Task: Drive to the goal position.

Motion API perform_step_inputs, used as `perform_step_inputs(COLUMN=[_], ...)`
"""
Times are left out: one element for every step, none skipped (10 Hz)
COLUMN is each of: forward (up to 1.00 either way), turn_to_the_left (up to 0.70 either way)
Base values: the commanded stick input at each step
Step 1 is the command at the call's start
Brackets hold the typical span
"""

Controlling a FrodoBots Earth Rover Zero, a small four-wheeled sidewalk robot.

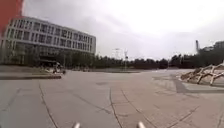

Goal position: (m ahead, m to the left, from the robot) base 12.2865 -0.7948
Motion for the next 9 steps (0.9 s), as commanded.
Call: perform_step_inputs(forward=[0.5,0.5,0.5,0.5,0.5,0.5,0.5,0.5,0.5], turn_to_the_left=[0.0,0.0,0.0,0.0,0.0,0.0,0.0,0.0,0.0])
